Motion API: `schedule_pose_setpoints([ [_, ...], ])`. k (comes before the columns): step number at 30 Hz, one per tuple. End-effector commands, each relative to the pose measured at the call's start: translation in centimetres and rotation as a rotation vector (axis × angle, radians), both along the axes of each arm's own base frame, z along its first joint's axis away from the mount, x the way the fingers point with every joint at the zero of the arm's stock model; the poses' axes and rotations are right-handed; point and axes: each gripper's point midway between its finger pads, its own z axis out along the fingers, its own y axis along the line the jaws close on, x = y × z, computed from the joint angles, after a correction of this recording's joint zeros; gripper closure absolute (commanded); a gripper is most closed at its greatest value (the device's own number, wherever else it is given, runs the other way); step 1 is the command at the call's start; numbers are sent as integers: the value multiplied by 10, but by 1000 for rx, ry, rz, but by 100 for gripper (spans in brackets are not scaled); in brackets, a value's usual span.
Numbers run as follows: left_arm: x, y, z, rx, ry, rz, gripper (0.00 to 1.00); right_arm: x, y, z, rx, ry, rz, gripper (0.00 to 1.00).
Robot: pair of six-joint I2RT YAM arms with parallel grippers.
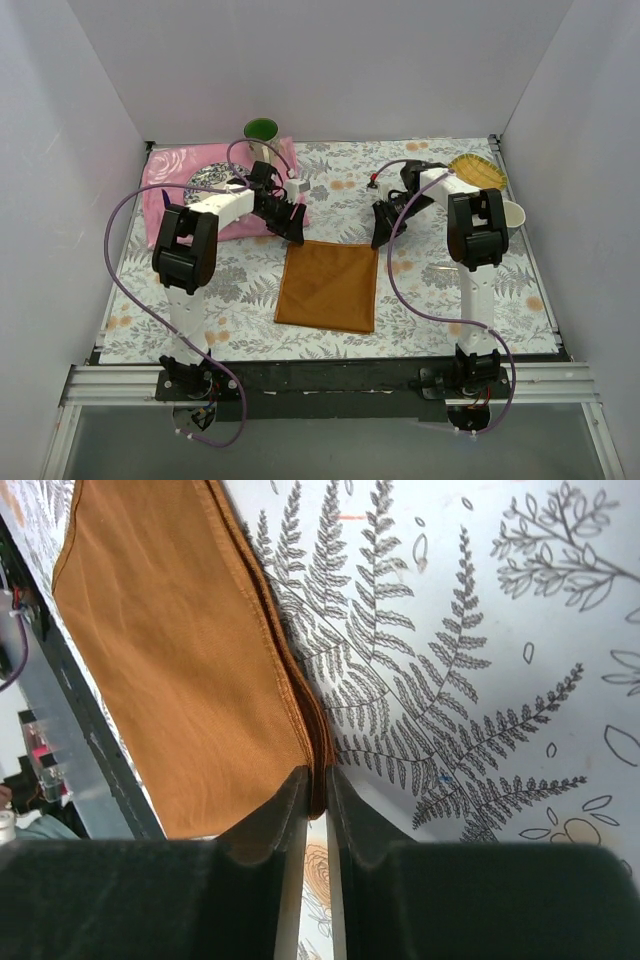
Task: Fold the napkin into a case and place the utensils inside
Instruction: Pick up the lower triangle-folded napkin from the center of the board.
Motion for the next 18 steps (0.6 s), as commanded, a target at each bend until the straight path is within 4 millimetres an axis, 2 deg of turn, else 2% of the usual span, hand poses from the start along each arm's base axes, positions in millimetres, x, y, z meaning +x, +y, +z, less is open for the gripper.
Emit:
schedule_pose_setpoints([
  [1, 5, -1, 2, 2, 9, -5, 54, 6, 9, 15, 46, -45, 48, 83],
  [7, 5, 0, -4, 9, 29, 6, 60, 4, 12, 13, 20, -121, 125, 97],
  [11, 9, -2, 9, -19, -13, 10, 59, 5, 16, 21, 30, -204, 183, 99],
  [12, 12, -1, 13, -27, -26, 19, 57, 3, 18, 22, 35, -215, 200, 99],
  [13, 14, 0, 17, -36, -34, 29, 50, 3, 19, 27, 36, -241, 208, 99],
  [15, 20, 5, 28, -71, -49, 51, 43, 4, 20, 32, 43, -282, 226, 99],
  [16, 21, 8, 32, -85, -47, 70, 37, 3, 20, 36, 48, -309, 232, 99],
  [18, 26, 14, 42, -117, -66, 88, 33, 1, 21, 40, 50, -350, 253, 99],
])
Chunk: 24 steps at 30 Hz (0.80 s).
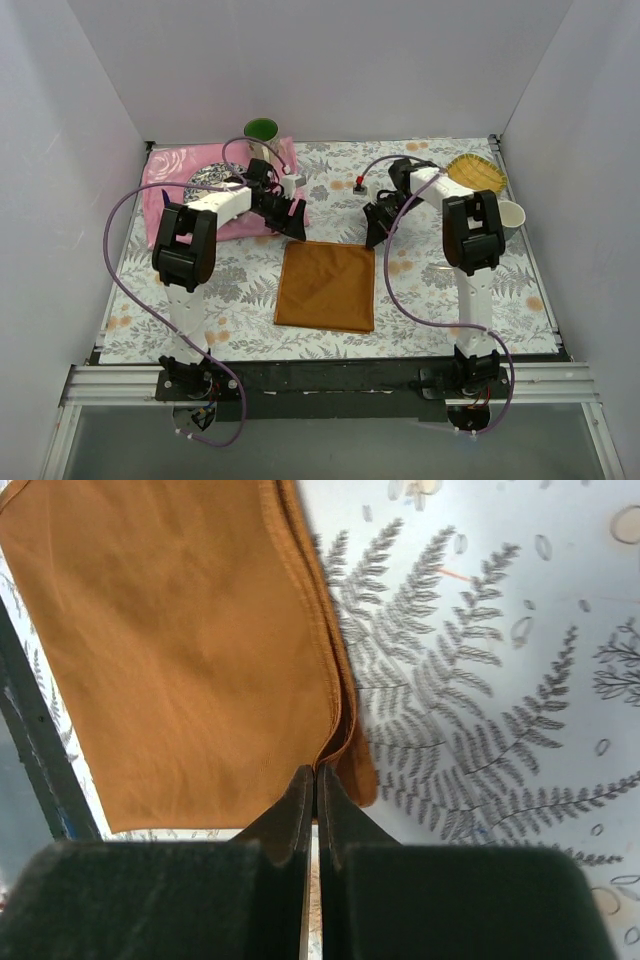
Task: Fold the napkin into a case and place the utensils inside
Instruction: Pick up the lower triangle-folded napkin from the center of the board, then fold the lower triangle-folded napkin at the center of the board.
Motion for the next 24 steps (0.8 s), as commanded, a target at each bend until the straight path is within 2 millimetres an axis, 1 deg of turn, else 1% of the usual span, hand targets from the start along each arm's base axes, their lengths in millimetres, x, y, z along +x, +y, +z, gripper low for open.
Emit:
schedule_pose_setpoints([
  [1, 17, 15, 47, -91, -96, 62, 32, 1, 4, 40, 50, -186, 73, 99],
  [3, 22, 20, 53, -104, -124, 77, 28, -2, 6, 44, 61, -221, 101, 99],
  [4, 20, 21, 56, -113, -130, 76, 27, -3, 7, 48, 60, -239, 111, 99],
  [6, 21, 24, 59, -123, -141, 80, 25, -8, 10, 49, 57, -263, 141, 99],
  [7, 18, 26, 61, -132, -143, 80, 25, -9, 10, 52, 59, -293, 165, 99],
  [8, 18, 27, 63, -141, -146, 80, 24, -14, 10, 50, 54, -297, 181, 99],
  [9, 19, 30, 65, -148, -156, 85, 22, -18, 14, 50, 52, -315, 205, 99],
  [11, 16, 31, 70, -157, -168, 74, 21, -23, 16, 53, 47, -366, 248, 99],
  [12, 15, 34, 70, -156, -176, 71, 21, -32, 19, 50, 44, -370, 279, 99],
  [13, 15, 35, 70, -153, -185, 70, 21, -34, 21, 53, 37, -403, 302, 99],
  [14, 12, 37, 71, -149, -193, 68, 21, -38, 22, 52, 33, -422, 327, 99],
  [15, 13, 39, 72, -147, -207, 65, 21, -49, 25, 47, 28, -421, 358, 99],
  [17, 11, 40, 74, -148, -213, 64, 20, -53, 28, 51, 32, -472, 391, 99],
  [18, 11, 42, 74, -147, -216, 65, 20, -58, 33, 52, 36, -479, 410, 99],
  [24, 9, 46, 74, -143, -215, 71, 20, -82, 40, 56, 51, -536, 502, 99],
])
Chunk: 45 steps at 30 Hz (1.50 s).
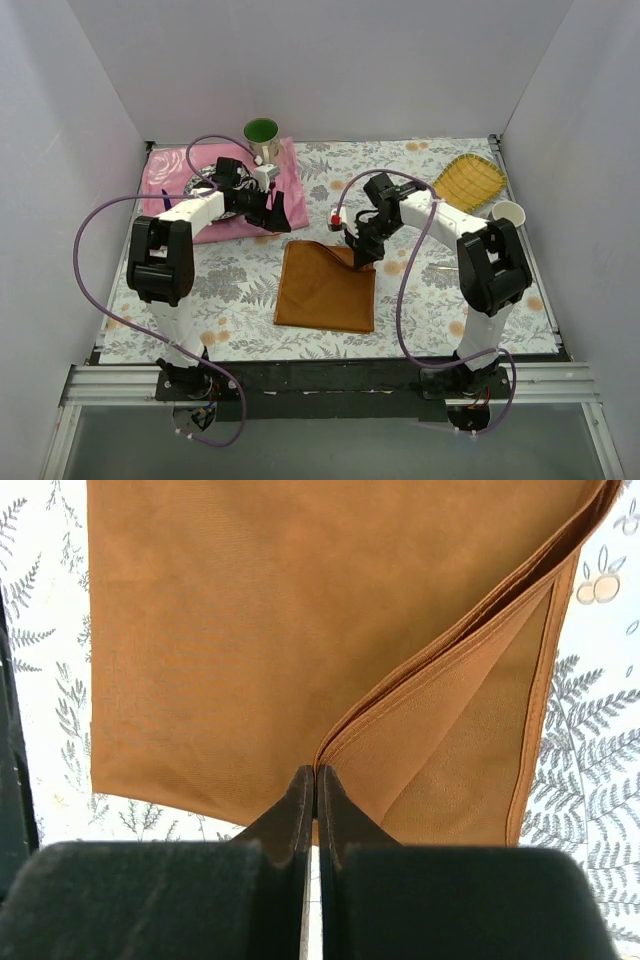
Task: Fold the napkin into a case and place the utensils inside
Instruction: Fold the lower triangle-folded napkin at the center of the board.
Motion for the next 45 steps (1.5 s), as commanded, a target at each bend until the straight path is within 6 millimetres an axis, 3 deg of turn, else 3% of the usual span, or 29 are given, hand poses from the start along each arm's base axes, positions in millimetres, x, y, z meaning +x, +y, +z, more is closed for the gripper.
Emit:
schedule_pose_setpoints([
  [1, 1, 2, 31, -23, -96, -16, 20, -2, 6, 19, 44, -123, 79, 99],
  [8, 0, 6, 30, -20, -96, -8, 20, -35, 1, 15, 42, -167, 189, 99],
  [12, 0, 8, 30, -17, -99, -6, 20, -55, -4, 3, 29, -176, 242, 99],
  [23, -6, 10, 29, -14, -98, -16, 20, -77, -5, 0, 51, -197, 314, 99],
  [27, -22, 4, 38, -59, -117, -97, 22, -80, -4, 6, 70, -192, 309, 99],
  [30, -48, 3, 43, -75, -220, -220, 28, -86, -6, 6, 77, -188, 316, 99],
  [31, -63, 4, 34, -70, -241, -271, 30, -86, -6, 5, 79, -195, 321, 99],
  [32, -74, 6, 42, -64, -322, -326, 32, -87, -7, 4, 76, -193, 319, 99],
  [33, -80, 8, 38, -23, -462, -444, 32, -87, -8, 2, 73, -186, 318, 99],
  [35, -101, 11, 30, 9, -566, -534, 32, -88, -8, 1, 72, -182, 323, 99],
  [39, -116, 9, 14, 124, -764, -734, 32, -93, -7, 3, 102, -182, 334, 99],
  [45, -129, 0, -3, 195, -881, -865, 28, -90, -3, 8, 132, -173, 319, 99],
])
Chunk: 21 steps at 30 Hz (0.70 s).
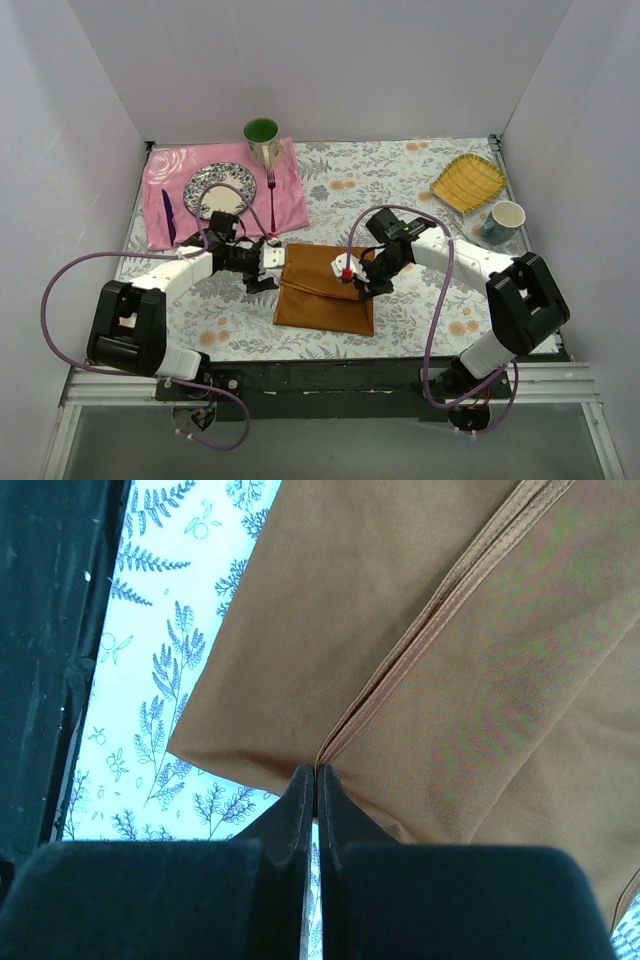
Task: Fold the napkin into a case and place the utensils inside
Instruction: Fold the lower triangle-folded napkin at the center of the board.
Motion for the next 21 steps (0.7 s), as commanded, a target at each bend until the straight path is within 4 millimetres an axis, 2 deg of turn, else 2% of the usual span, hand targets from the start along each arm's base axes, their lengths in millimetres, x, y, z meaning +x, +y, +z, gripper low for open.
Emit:
schedule_pose_setpoints([
  [1, -1, -7, -1, 55, -247, -163, 28, 0, 8, 16, 77, 5, 13, 99],
  [7, -11, -20, -11, 71, -306, -231, 32, 7, 9, 24, 113, 14, -7, 99],
  [14, -9, -34, -14, 69, -356, -252, 35, 14, 8, 30, 136, 40, -36, 99],
  [21, -4, -35, -20, 85, -389, -252, 40, 22, 9, 37, 169, 69, -67, 99],
])
